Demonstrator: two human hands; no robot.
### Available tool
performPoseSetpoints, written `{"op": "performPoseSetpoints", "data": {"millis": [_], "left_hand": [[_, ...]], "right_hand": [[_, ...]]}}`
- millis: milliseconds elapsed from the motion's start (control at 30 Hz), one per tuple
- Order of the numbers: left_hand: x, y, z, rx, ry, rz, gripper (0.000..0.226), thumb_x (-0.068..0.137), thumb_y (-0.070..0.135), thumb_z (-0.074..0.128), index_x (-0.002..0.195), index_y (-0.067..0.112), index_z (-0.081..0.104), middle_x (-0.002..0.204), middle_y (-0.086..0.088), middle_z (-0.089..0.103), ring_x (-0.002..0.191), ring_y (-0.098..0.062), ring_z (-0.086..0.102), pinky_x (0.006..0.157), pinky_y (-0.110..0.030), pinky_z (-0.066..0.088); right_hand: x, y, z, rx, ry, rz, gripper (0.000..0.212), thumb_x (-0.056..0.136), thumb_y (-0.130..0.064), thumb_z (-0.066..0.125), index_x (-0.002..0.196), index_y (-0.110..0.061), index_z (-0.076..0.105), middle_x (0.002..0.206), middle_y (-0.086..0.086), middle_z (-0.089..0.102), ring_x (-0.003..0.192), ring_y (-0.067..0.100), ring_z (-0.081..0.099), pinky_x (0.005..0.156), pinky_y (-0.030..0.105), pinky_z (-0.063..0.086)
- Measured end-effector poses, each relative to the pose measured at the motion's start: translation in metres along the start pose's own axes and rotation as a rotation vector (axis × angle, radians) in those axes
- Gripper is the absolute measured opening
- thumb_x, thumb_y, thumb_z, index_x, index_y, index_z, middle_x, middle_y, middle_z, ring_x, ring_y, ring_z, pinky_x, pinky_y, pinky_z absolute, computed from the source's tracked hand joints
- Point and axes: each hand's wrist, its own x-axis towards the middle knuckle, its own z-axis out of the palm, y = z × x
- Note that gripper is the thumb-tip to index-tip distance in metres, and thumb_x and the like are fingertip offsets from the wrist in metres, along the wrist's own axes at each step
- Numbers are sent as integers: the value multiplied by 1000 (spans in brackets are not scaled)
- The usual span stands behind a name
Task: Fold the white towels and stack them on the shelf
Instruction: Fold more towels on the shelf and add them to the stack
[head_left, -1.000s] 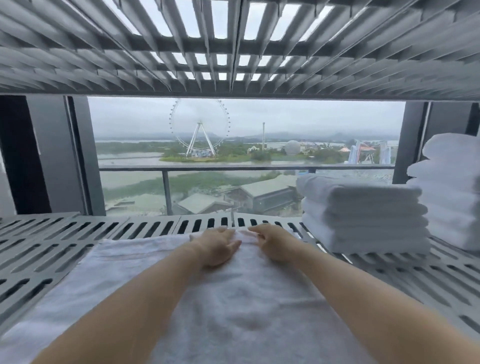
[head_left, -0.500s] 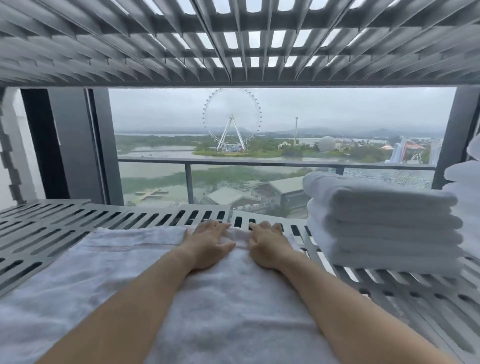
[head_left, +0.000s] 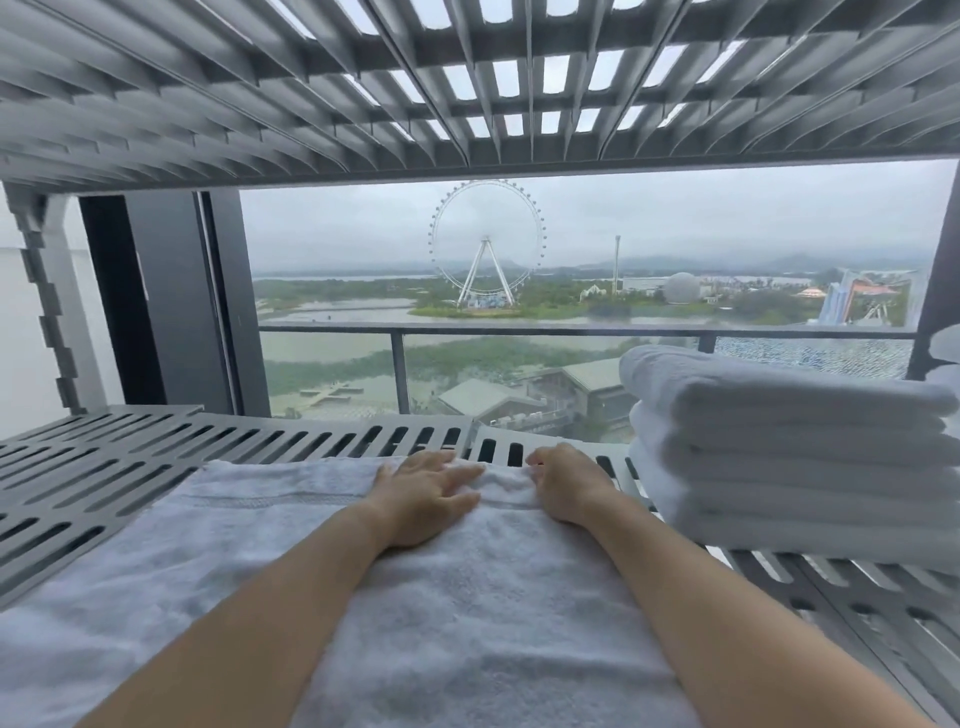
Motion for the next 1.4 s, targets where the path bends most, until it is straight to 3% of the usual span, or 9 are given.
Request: {"op": "performPoseSetpoints", "data": {"millis": [200, 300, 500, 733, 833, 933, 1133, 1267, 1400], "left_hand": [[9, 4, -11, -131, 62, -95, 51, 96, 55, 16, 139, 36, 35, 149, 2, 32, 140, -20, 20, 112, -58, 7], [24, 3, -25, -98, 48, -199, 52, 99, 46, 11, 116, 20, 53, 133, -7, 44, 132, -27, 29, 109, -65, 6], [32, -5, -21, 66, 39, -173, 18, 96, 31, 26, 96, 26, 43, 104, 1, 45, 107, -19, 40, 103, -56, 20], [25, -30, -32, 141, -9, -138, 37, 94, 51, 27, 103, 24, 51, 120, -4, 44, 120, -23, 33, 102, -50, 22], [21, -33, -32, 37, 49, -66, 29, 99, 40, 25, 82, 26, 44, 85, 7, 49, 92, -16, 43, 94, -45, 23], [22, -30, -30, 80, 56, -74, 30, 101, 32, 17, 81, 25, 39, 69, 8, 43, 68, -12, 38, 86, -43, 22], [24, -33, -30, 137, 100, -70, 27, 99, 31, 23, 76, 26, 36, 83, 5, 38, 83, -15, 34, 77, -35, 19], [34, -32, -32, 210, 207, -178, 21, 97, 38, 21, 90, 21, 31, 94, -2, 27, 88, -19, 28, 74, -36, 20], [32, -26, -26, 150, 79, -232, 28, 96, 44, 29, 116, 25, 31, 119, -5, 28, 111, -22, 30, 90, -41, 25]], "right_hand": [[-4, -2, 1, -16, 93, 10, 21, 94, -23, 42, 105, -11, 54, 117, 8, 48, 105, 30, 52, 86, 37, 43], [-7, -3, 0, -7, 163, -1, 14, 94, -22, 41, 96, -15, 53, 110, 6, 59, 100, 27, 55, 79, 34, 43], [-11, -6, -4, -127, 198, 23, 24, 95, -19, 36, 110, -11, 53, 120, 10, 51, 111, 28, 48, 78, 35, 40], [2, -10, -20, -475, 93, 66, 36, 99, -34, 36, 129, -18, 48, 139, 6, 41, 127, 24, 37, 85, 39, 43], [3, -9, -18, -415, -1, 142, 35, 97, -36, 37, 125, -19, 49, 132, 4, 50, 120, 25, 48, 70, 36, 37], [-1, -11, -17, -450, -8, 130, 34, 96, -17, 32, 128, -15, 43, 132, 7, 48, 118, 28, 51, 73, 38, 41], [-2, -12, -18, -409, 87, 141, 39, 93, -6, 32, 132, -8, 38, 136, 17, 35, 121, 34, 43, 88, 44, 48], [11, -11, -25, -336, 216, 105, 41, 92, 0, 33, 133, -7, 36, 144, 17, 24, 123, 34, 40, 86, 42, 48], [4, -13, -13, -203, 203, 24, 34, 89, 1, 40, 121, -11, 45, 135, 9, 26, 116, 29, 44, 75, 40, 49]]}}
